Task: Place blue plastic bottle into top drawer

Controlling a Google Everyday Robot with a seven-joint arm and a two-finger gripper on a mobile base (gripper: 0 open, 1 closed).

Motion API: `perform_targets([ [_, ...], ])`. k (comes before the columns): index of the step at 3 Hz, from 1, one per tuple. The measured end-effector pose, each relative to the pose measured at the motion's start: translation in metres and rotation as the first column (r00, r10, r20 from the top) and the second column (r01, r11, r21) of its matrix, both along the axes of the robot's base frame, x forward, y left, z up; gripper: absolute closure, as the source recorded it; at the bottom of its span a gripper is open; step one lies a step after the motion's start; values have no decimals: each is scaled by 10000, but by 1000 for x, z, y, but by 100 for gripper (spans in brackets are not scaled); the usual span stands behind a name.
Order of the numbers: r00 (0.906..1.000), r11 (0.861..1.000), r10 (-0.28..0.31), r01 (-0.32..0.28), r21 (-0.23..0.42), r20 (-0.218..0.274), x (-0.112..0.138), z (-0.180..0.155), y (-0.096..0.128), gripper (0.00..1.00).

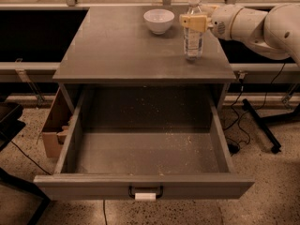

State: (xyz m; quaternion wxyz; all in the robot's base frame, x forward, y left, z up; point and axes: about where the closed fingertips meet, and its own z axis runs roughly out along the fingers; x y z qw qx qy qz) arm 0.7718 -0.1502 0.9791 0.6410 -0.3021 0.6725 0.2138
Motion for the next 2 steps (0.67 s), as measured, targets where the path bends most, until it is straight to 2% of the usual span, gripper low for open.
perform_targets([
  [1, 9977, 9998, 131, -141, 141, 661, -65, 51, 13, 100],
  [2, 9953, 9965, -315, 242, 802, 916, -121, 66, 22, 100],
])
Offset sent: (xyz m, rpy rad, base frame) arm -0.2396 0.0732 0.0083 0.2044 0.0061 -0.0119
